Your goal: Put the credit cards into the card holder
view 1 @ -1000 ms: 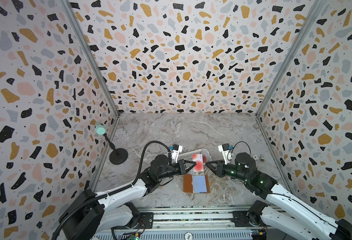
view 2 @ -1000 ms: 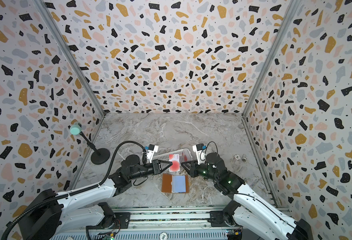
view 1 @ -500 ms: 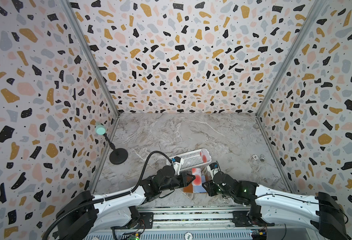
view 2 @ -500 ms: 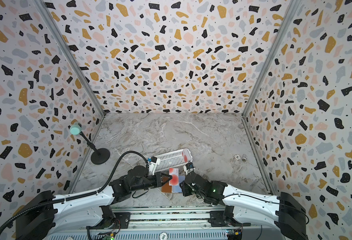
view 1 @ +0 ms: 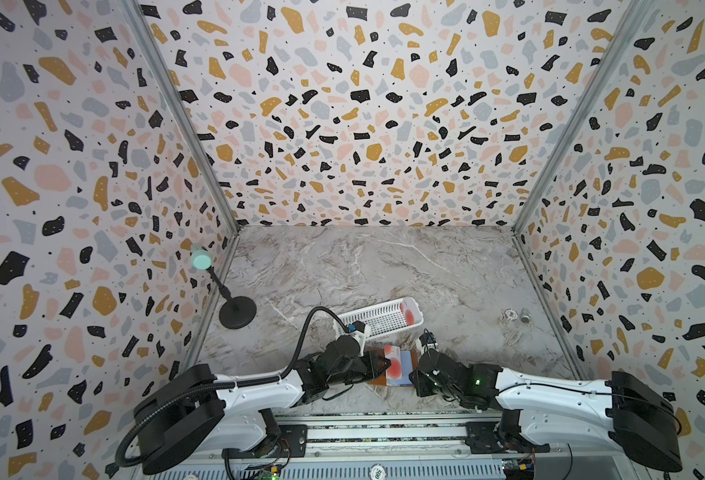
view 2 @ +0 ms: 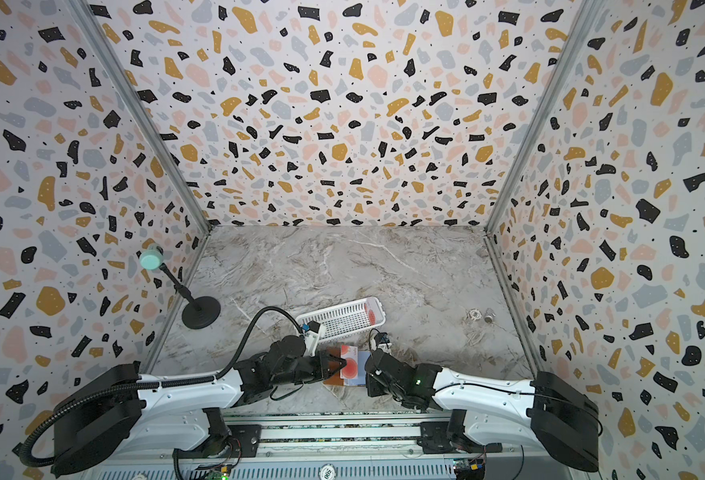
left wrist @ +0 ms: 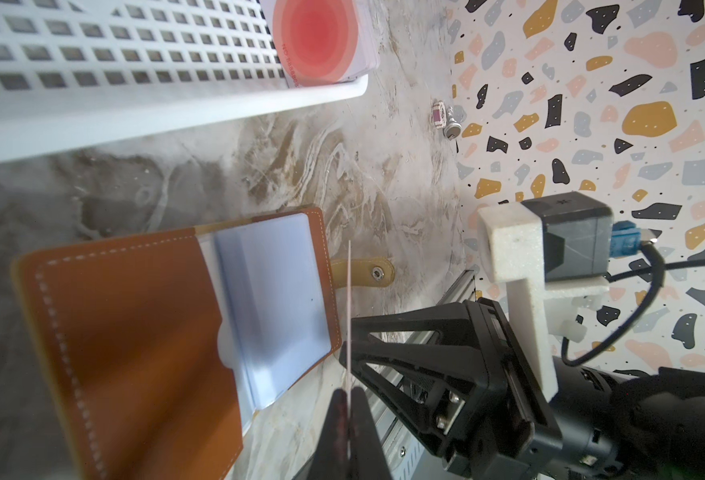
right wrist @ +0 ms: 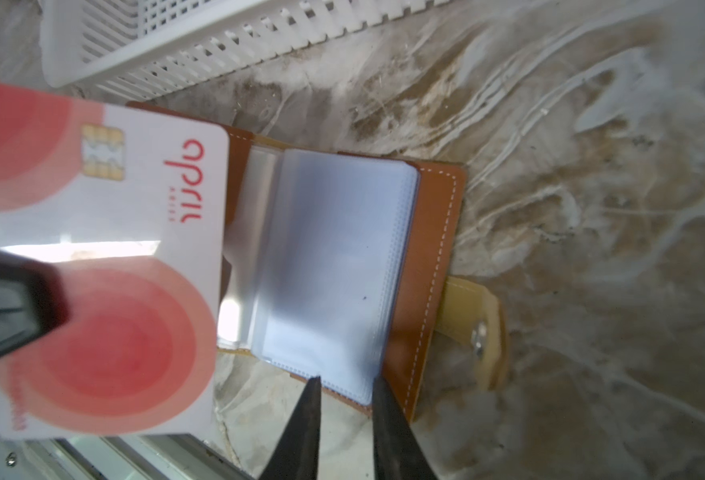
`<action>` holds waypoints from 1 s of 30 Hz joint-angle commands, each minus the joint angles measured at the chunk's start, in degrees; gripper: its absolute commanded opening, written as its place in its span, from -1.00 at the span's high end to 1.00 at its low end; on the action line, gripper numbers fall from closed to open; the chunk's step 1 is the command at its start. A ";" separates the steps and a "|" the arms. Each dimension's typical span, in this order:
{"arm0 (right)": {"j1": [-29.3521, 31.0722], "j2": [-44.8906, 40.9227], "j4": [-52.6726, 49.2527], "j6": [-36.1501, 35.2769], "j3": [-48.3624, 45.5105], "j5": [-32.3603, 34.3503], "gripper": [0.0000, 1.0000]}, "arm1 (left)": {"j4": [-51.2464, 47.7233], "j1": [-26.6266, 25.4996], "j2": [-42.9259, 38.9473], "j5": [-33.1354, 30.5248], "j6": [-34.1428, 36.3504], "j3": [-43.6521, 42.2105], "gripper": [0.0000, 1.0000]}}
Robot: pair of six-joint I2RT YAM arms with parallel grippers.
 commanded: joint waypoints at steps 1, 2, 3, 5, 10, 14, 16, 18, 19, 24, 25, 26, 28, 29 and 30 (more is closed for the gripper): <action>0.11 0.86 1.21 0.50 -0.47 0.12 0.53 | 3.14 -0.29 0.58 0.01 0.36 -0.76 1.00; 0.11 1.07 1.45 0.61 -0.57 0.15 0.54 | 3.20 -0.33 0.71 0.04 0.29 -0.92 1.00; 0.11 1.30 1.55 0.79 -0.65 0.08 0.54 | 3.36 -0.29 0.82 0.14 0.19 -1.10 1.00; 0.07 1.54 1.64 1.11 -0.91 0.29 0.56 | 3.37 -0.20 0.83 -0.02 0.23 -1.44 1.00; 0.10 1.44 2.09 1.24 -1.60 0.43 0.59 | 4.01 0.27 1.17 0.09 0.19 -2.38 1.00; 0.12 1.64 2.24 1.18 -1.98 0.31 0.60 | 4.92 0.74 1.89 0.58 0.24 -2.90 1.00; 0.11 1.97 2.34 1.14 -2.08 0.30 0.60 | 5.19 0.85 2.14 0.60 0.02 -3.17 1.00; 0.11 2.33 2.38 1.11 -2.08 0.24 0.60 | 5.46 1.11 2.32 0.58 -0.07 -3.51 1.00; 0.11 2.49 2.44 1.08 -2.07 0.20 0.61 | 5.63 1.18 2.41 0.58 -0.24 -3.69 1.00; 0.11 3.20 2.65 1.11 -1.90 0.17 0.62 | 6.89 2.18 3.09 1.13 -0.53 -4.45 1.00; 0.11 3.29 2.70 1.09 -1.90 0.19 0.62 | 6.95 2.36 3.32 1.22 -0.35 -4.45 1.00; 0.11 3.44 2.62 1.14 -1.90 0.25 0.63 | 6.98 2.56 3.60 1.51 -0.10 -4.28 1.00; 0.16 3.63 2.51 1.06 -1.82 0.27 0.63 | 7.14 2.95 4.35 1.86 0.18 -4.01 1.00; 0.11 3.72 2.53 0.99 -1.81 0.25 0.63 | 7.22 3.00 4.67 2.07 0.37 -3.88 1.00; 0.11 3.69 2.56 1.01 -1.81 0.25 0.63 | 7.15 3.21 5.00 2.16 0.52 -3.75 1.00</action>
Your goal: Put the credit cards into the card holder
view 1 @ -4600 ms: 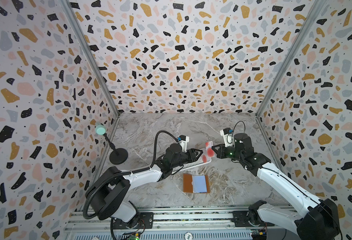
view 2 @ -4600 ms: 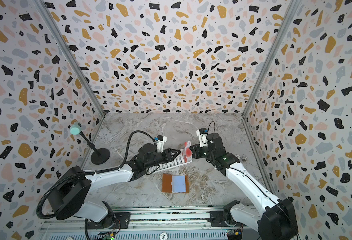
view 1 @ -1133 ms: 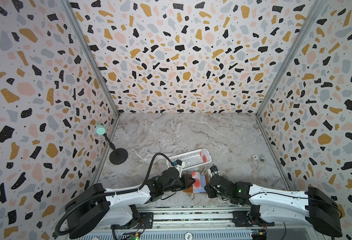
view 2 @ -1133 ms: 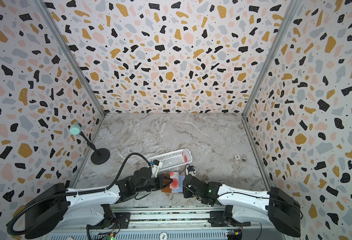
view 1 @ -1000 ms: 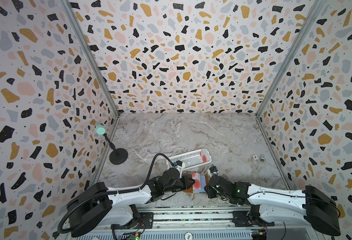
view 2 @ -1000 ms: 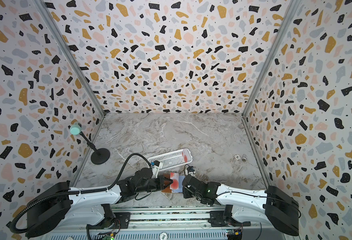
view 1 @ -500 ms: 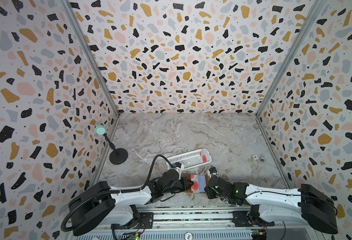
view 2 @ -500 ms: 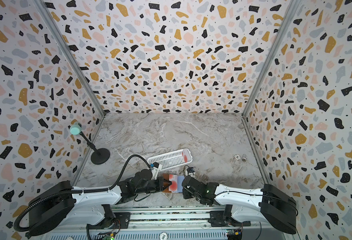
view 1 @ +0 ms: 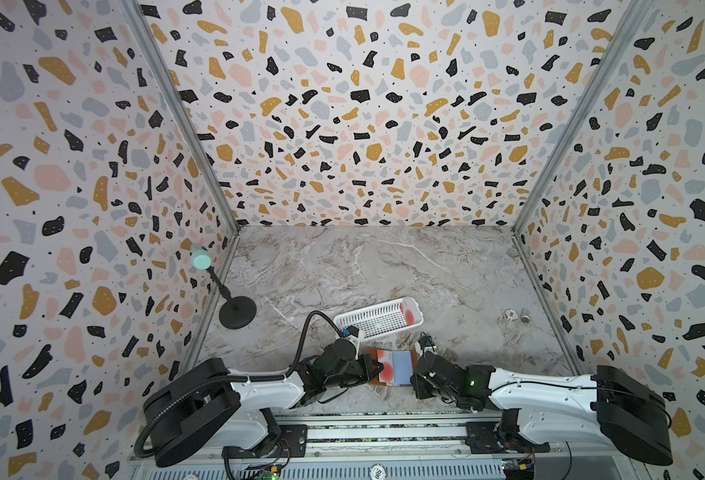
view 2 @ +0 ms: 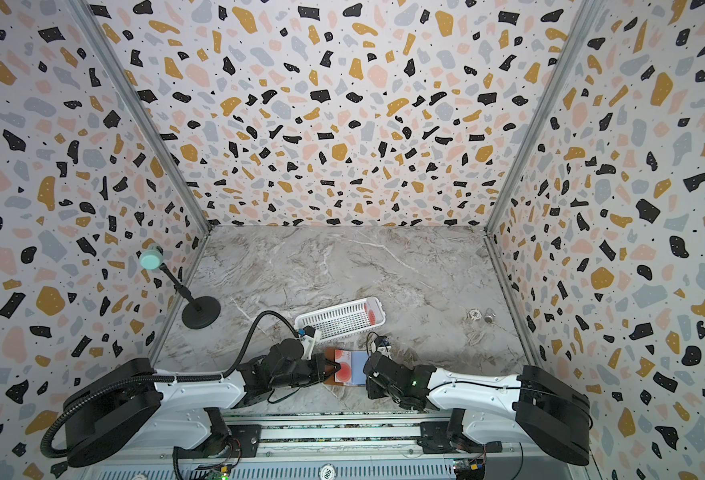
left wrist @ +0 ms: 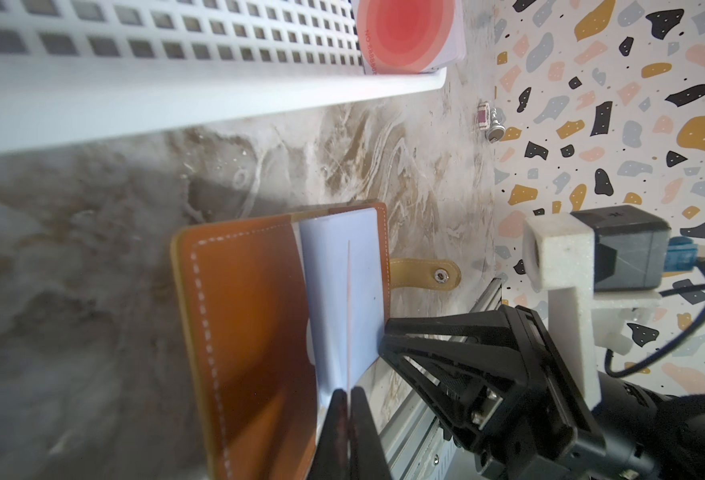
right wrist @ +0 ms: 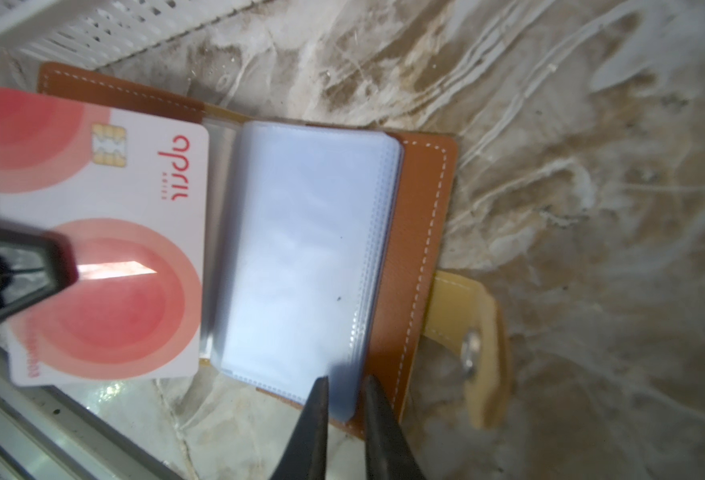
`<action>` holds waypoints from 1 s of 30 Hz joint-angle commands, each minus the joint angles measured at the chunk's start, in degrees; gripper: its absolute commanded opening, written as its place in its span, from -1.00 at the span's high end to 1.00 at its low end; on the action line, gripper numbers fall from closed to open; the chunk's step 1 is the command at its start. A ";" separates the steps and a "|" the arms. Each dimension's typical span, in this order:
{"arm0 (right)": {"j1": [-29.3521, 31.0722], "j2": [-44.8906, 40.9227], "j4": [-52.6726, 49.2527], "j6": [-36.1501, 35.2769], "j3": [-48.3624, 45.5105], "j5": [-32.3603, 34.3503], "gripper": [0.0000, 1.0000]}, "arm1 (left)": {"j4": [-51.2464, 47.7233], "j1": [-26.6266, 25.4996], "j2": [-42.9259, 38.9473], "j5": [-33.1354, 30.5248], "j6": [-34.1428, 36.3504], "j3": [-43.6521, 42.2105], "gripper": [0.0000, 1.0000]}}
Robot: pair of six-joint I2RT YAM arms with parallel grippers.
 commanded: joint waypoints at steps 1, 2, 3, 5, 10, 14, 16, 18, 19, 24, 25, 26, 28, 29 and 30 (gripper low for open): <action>0.11 0.40 -0.56 0.60 0.15 0.26 0.64 | 2.71 0.62 0.96 1.27 1.06 0.26 1.00; 0.11 0.39 -0.73 0.57 0.16 0.35 0.64 | 2.76 0.64 1.17 1.27 1.15 0.17 1.00; 0.11 0.36 -0.77 0.52 0.04 0.41 0.65 | 2.89 0.76 1.34 1.39 1.25 0.17 1.00; 0.11 0.28 -0.73 0.63 -0.04 0.43 0.65 | 2.97 0.84 1.58 1.40 1.33 0.17 1.00; 0.11 0.32 -0.81 0.61 -0.22 0.43 0.66 | 4.47 1.05 2.37 1.93 0.80 -0.27 1.00; 0.11 0.29 -0.79 0.68 -0.22 0.43 0.67 | 4.72 1.19 3.00 2.10 0.98 -0.39 1.00; 0.16 0.21 -0.89 0.68 -0.24 0.43 0.67 | 4.69 1.33 3.21 2.14 1.11 -0.27 1.00; 0.11 0.05 -0.95 0.67 -0.31 0.47 0.67 | 4.26 1.44 3.27 2.03 1.40 -0.19 1.00; 0.11 0.07 -0.98 0.62 -0.37 0.49 0.67 | 4.00 1.59 3.25 1.89 1.49 -0.27 1.00; 0.11 -0.06 -0.99 0.77 -0.59 0.43 0.68 | 3.80 1.73 3.56 2.27 1.76 -0.45 1.00; 0.11 -0.06 -0.94 0.68 -0.57 0.46 0.68 | 3.86 1.71 3.60 2.35 1.79 -0.46 1.00; 0.11 -0.01 -1.10 0.56 -0.49 0.55 0.68 | 4.09 1.71 3.80 2.49 1.64 -0.45 1.00; 0.12 -0.05 -1.23 0.55 -0.48 0.56 0.68 | 4.85 1.84 4.12 2.88 1.25 -0.67 1.00; 0.18 -0.05 -1.27 0.59 -0.42 0.53 0.68 | 5.39 1.78 4.29 3.01 1.00 -0.80 1.00; 0.11 -0.15 -1.33 0.56 -0.45 0.64 0.69 | 6.05 1.78 4.50 3.31 0.60 -1.04 1.00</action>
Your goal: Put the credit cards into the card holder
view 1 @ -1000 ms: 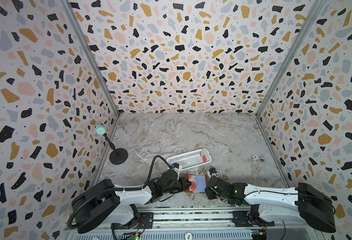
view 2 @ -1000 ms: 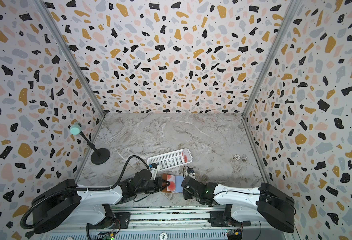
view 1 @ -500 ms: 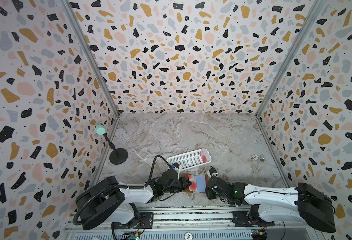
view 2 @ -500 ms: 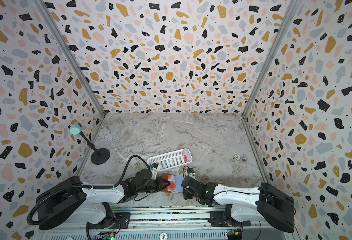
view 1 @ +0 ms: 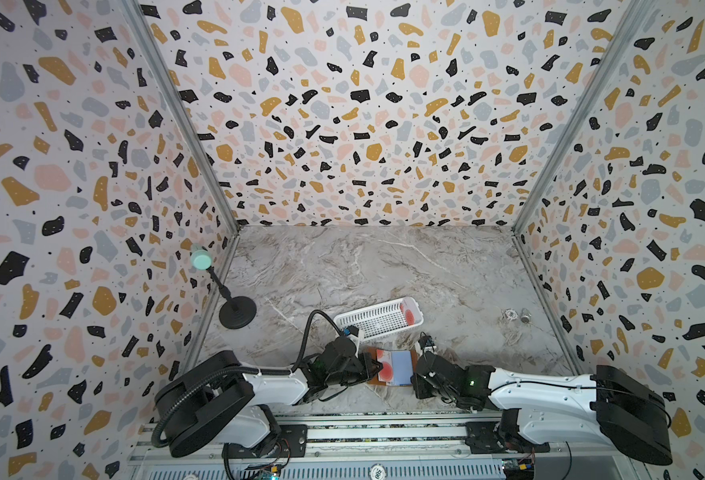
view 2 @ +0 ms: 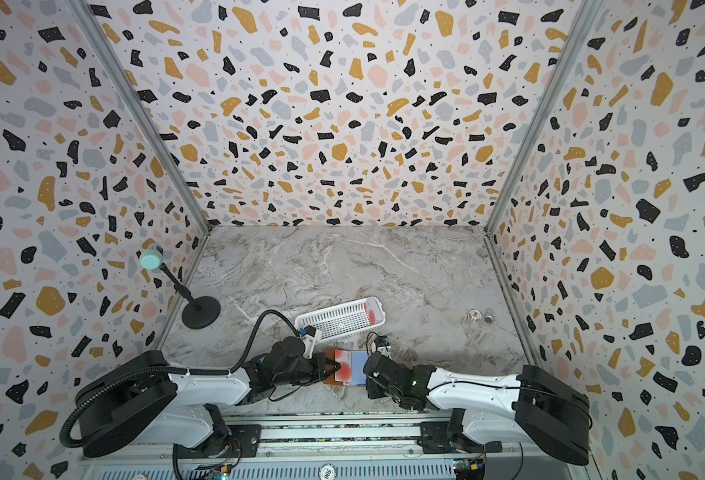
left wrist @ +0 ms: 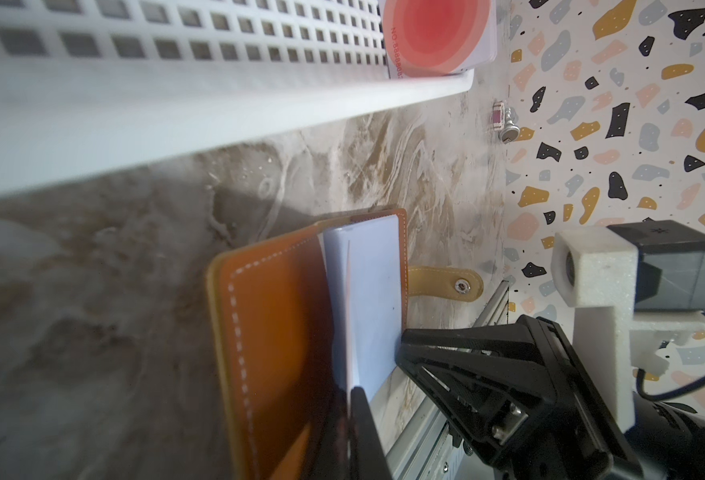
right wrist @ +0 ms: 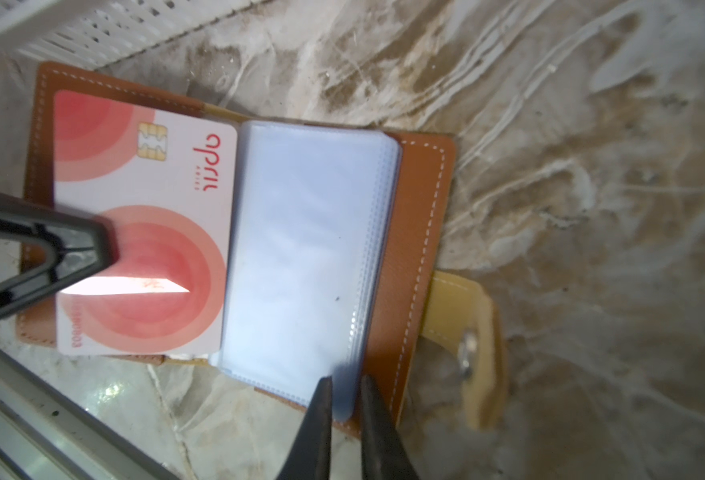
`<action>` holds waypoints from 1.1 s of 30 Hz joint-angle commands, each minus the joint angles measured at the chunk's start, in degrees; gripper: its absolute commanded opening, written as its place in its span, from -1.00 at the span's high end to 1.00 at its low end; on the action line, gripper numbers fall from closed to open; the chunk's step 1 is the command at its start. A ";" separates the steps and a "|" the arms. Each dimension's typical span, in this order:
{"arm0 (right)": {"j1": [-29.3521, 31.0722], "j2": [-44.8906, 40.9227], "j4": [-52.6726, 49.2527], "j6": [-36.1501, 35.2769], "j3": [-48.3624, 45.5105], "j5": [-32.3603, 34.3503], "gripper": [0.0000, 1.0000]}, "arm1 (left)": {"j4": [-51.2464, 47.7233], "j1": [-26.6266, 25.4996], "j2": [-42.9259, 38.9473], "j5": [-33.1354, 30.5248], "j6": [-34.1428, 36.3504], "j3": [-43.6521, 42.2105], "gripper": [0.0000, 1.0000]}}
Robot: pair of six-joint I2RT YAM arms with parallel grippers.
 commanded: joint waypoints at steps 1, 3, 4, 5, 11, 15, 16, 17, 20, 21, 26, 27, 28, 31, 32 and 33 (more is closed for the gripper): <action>0.12 -0.21 -1.35 0.57 -0.46 0.53 0.69 | 3.49 0.26 0.73 1.36 -0.16 -1.25 1.00; 0.11 -0.10 -1.36 0.51 -0.46 0.49 0.69 | 4.52 0.24 1.01 1.69 -0.54 -1.59 1.00; 0.11 -0.11 -1.46 0.48 -0.42 0.48 0.69 | 4.83 0.20 1.31 1.85 -0.71 -1.64 1.00; 0.11 -0.10 -1.46 0.44 -0.37 0.41 0.69 | 5.48 0.20 1.59 2.01 -1.01 -1.75 1.00; 0.11 -0.01 -1.43 0.17 -0.21 0.52 0.69 | 6.61 0.14 2.48 2.35 -1.32 -1.85 1.00; 0.09 0.49 -1.14 0.17 -0.20 0.21 0.69 | 7.40 0.04 3.37 2.55 -1.54 -1.81 1.00; 0.11 0.61 -1.07 0.17 -0.20 0.22 0.69 | 7.36 0.06 3.45 2.55 -1.52 -1.72 1.00; 0.11 0.65 -0.94 0.24 -0.19 0.21 0.69 | 7.37 0.01 3.50 2.47 -1.39 -1.64 1.00; 0.10 0.72 -0.78 0.21 -0.20 0.19 0.69 | 7.64 0.05 3.90 2.31 -1.44 -1.39 1.00; 0.11 0.71 -0.79 0.08 -0.20 0.17 0.69 | 7.76 0.06 4.02 2.42 -1.50 -1.29 1.00; 0.10 0.91 -0.78 0.08 -0.15 0.07 0.71 | 8.87 0.06 4.44 2.23 -2.14 -1.28 1.00; 0.08 0.84 -0.79 0.09 -0.20 0.04 0.71 | 9.16 0.06 4.60 2.29 -2.32 -1.28 1.00; 0.06 0.71 -0.64 0.15 -0.29 0.04 0.71 | 9.43 0.02 4.82 2.33 -2.39 -1.13 1.00; 0.11 0.68 -0.61 0.28 -0.37 0.08 0.71 | 10.36 -0.27 5.34 2.29 -3.01 -1.20 1.00; 0.10 0.70 -0.59 0.25 -0.37 0.04 0.71 | 10.63 -0.33 5.53 2.25 -3.17 -1.19 1.00; 0.09 0.69 -0.54 0.28 -0.37 0.07 0.72 | 10.89 -0.43 5.66 2.22 -3.30 -1.28 1.00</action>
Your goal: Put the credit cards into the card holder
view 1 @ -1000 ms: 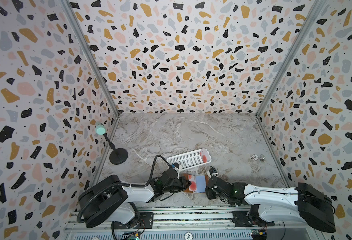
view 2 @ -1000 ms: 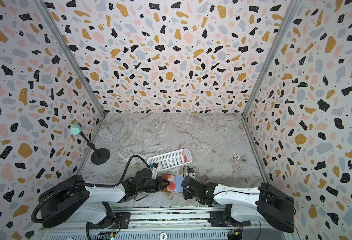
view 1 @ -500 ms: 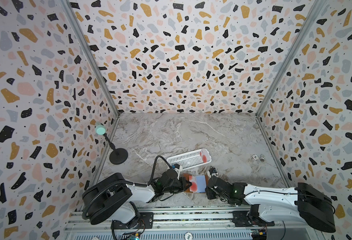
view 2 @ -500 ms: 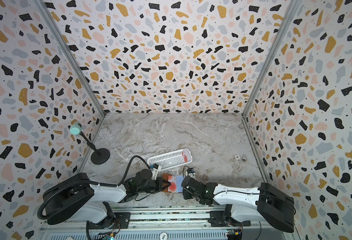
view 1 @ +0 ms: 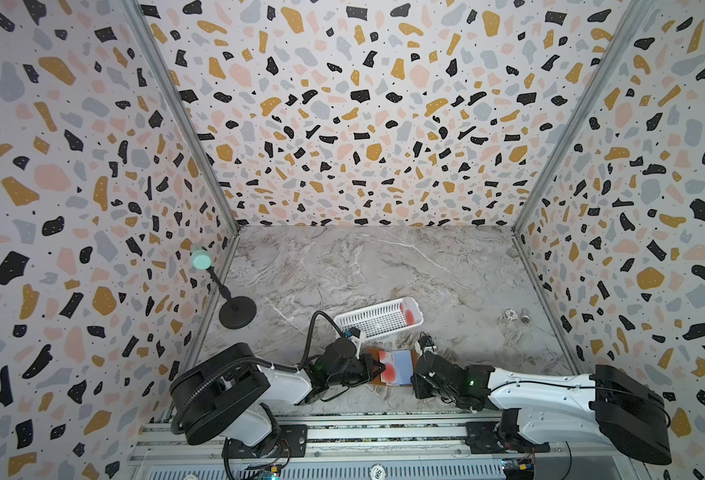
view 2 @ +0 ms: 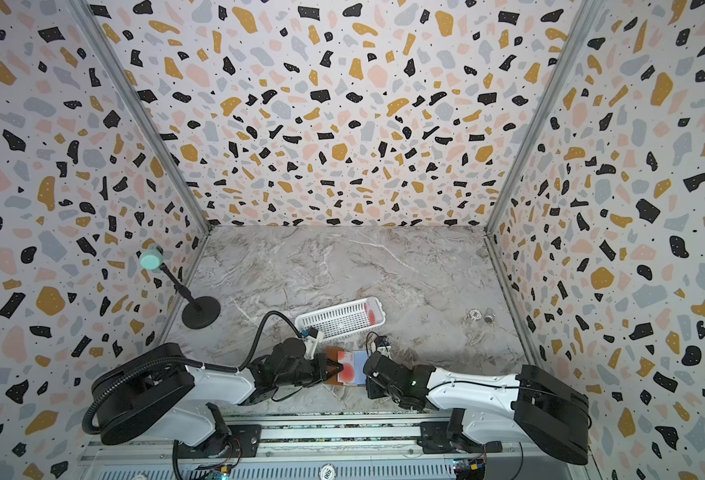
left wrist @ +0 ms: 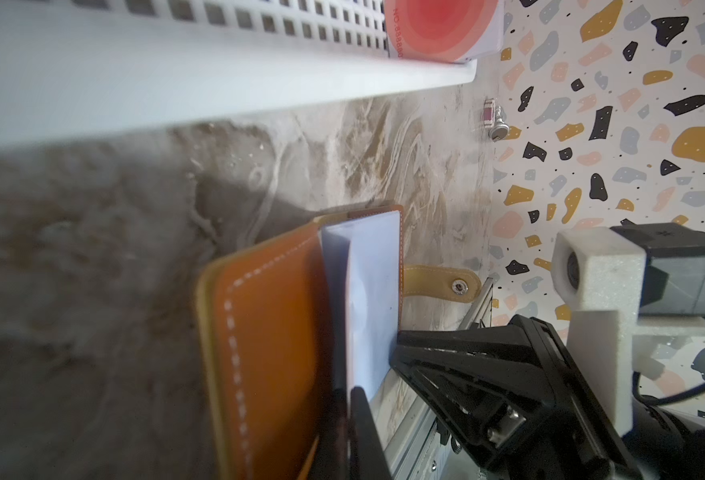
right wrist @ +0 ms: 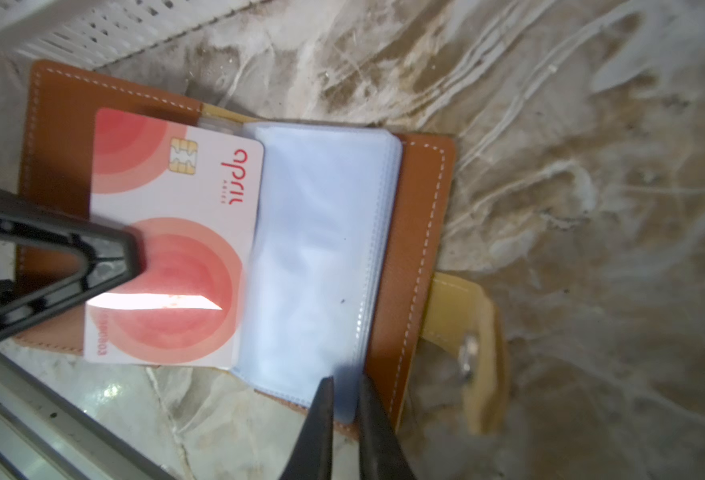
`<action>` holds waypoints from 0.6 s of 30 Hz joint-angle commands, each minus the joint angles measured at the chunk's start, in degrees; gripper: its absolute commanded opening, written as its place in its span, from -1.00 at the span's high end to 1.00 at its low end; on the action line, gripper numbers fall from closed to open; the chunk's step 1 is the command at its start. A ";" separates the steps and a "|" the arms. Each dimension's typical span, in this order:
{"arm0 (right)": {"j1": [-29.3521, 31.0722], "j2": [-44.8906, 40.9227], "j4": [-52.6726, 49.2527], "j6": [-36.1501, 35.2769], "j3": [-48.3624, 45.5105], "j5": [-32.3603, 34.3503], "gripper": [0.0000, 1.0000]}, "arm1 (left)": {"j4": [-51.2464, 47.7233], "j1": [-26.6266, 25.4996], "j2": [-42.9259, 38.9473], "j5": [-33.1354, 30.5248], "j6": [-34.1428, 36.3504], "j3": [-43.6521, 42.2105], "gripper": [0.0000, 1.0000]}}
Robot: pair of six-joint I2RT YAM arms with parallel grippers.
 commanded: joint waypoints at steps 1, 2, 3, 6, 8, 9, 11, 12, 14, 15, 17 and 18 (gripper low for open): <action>0.08 0.33 -0.77 0.32 -0.37 0.04 0.71 | 3.05 -0.49 0.82 0.30 -0.90 -0.21 1.00; 0.06 0.37 -0.80 0.32 -0.37 0.08 0.71 | 3.40 -0.44 0.96 0.31 -1.11 -0.33 1.00; 0.10 0.33 -0.92 0.32 -0.37 0.09 0.71 | 3.51 -0.45 0.97 0.24 -1.16 -0.39 1.00; 0.06 0.10 -0.77 0.55 -0.72 0.18 0.70 | 3.75 -0.72 1.42 0.32 -1.49 -0.39 1.00; 0.04 0.04 -0.94 0.69 -0.86 0.36 0.69 | 4.09 -0.86 1.43 0.25 -1.93 -0.71 1.00; 0.03 -0.03 -1.03 0.72 -0.90 0.44 0.69 | 3.79 -0.90 1.34 0.02 -2.06 -0.87 1.00; 0.03 -0.32 -1.04 0.80 -1.05 0.52 0.68 | 2.81 -0.91 0.73 -0.70 -2.29 -1.18 1.00; 0.03 -0.40 -0.99 0.82 -1.08 0.54 0.68 | 1.89 -0.91 0.29 -1.11 -2.31 -1.18 1.00; 0.03 -0.49 -1.24 1.13 -1.03 0.63 0.68 | -0.92 -0.96 -0.92 -2.23 -2.40 -1.13 1.00; 0.03 -0.51 -1.22 1.07 -1.16 0.63 0.68 | -1.88 -0.99 -1.49 -2.78 -2.47 -1.13 1.00; -0.06 -0.49 -1.29 1.20 -1.16 0.76 0.68 | -3.75 -1.01 -2.87 -3.53 -2.78 -1.10 1.00; -0.06 -0.49 -1.26 1.13 -1.17 0.71 0.68 | -4.40 -1.10 -3.50 -3.76 -2.77 -0.93 1.00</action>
